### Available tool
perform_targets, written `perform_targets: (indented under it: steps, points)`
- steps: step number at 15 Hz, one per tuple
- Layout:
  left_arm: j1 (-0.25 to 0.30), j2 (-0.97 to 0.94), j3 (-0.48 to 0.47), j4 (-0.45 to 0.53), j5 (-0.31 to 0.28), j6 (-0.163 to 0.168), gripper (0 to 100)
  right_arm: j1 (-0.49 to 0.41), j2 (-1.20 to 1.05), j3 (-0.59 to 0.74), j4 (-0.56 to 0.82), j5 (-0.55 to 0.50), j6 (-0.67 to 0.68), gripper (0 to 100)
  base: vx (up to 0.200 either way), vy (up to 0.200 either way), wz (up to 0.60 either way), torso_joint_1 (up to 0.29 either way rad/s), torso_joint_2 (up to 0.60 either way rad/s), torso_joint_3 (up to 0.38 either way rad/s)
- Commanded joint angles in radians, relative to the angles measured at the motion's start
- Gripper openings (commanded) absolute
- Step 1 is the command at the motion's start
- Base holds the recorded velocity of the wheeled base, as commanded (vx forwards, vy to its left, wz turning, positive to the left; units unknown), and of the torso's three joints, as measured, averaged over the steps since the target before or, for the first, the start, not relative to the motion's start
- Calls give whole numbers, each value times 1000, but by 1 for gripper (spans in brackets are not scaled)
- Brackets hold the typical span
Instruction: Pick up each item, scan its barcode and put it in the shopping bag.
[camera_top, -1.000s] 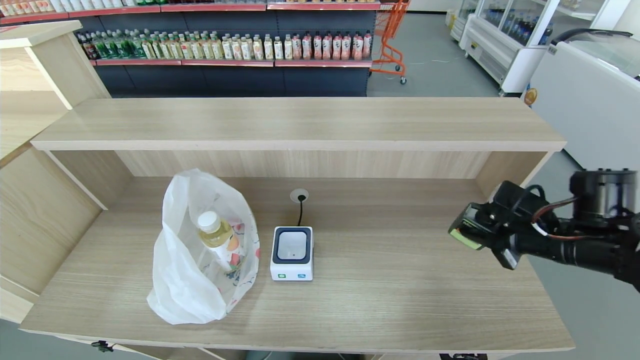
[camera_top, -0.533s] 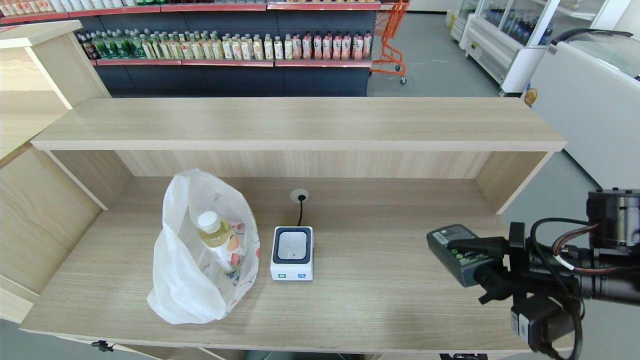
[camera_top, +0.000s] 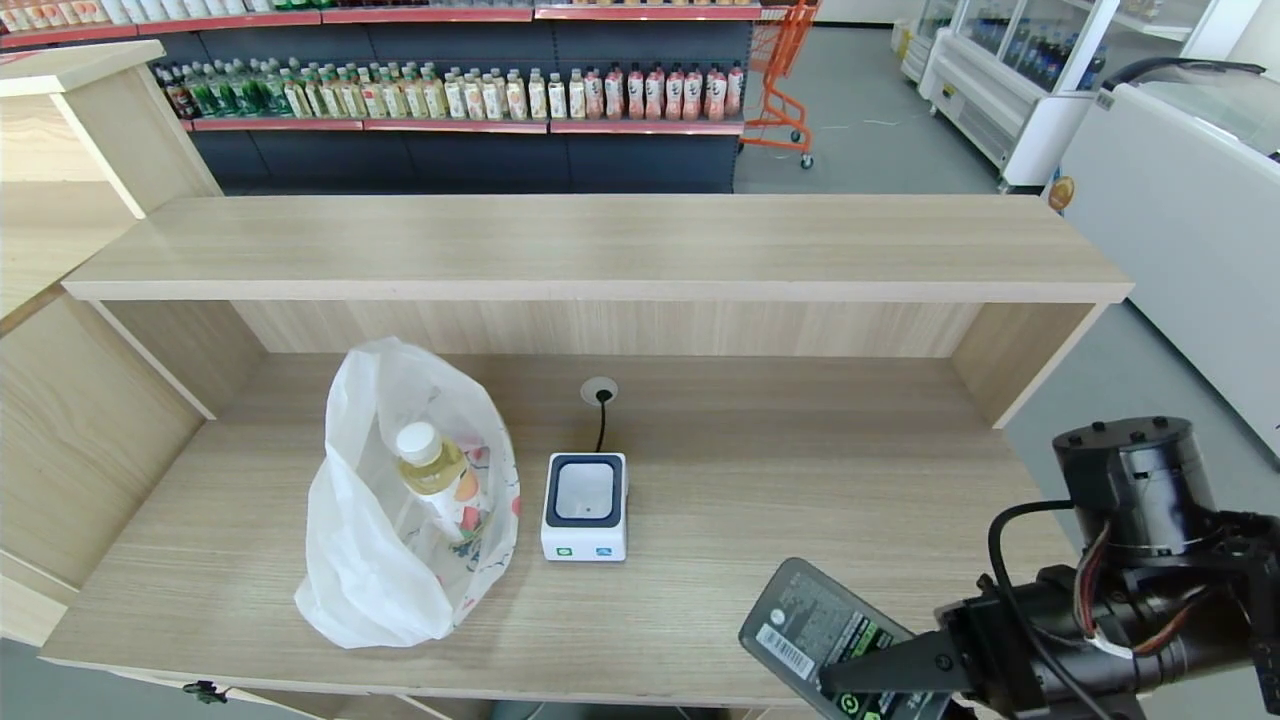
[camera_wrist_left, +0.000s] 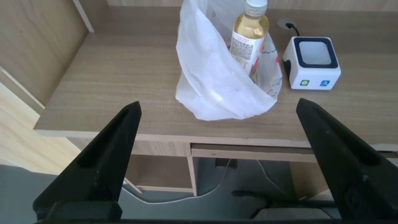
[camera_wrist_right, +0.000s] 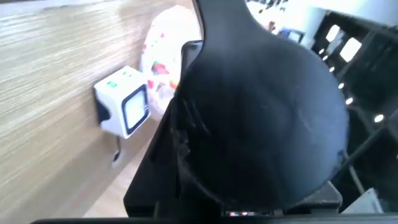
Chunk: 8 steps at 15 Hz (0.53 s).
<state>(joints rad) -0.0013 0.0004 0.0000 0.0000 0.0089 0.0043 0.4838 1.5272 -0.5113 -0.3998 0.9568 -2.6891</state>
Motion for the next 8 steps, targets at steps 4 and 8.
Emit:
perform_targets:
  steps: [4, 8]
  points:
    - [0, 0, 0, 0, 0, 0, 100, -5, -35, -3, 91, 211, -133, 0, 0, 0, 0, 0, 0, 0]
    - [0, 0, 0, 0, 0, 0, 100, -8, -44, -4, 124, 212, -156, 0, 0, 0, 0, 0, 0, 0]
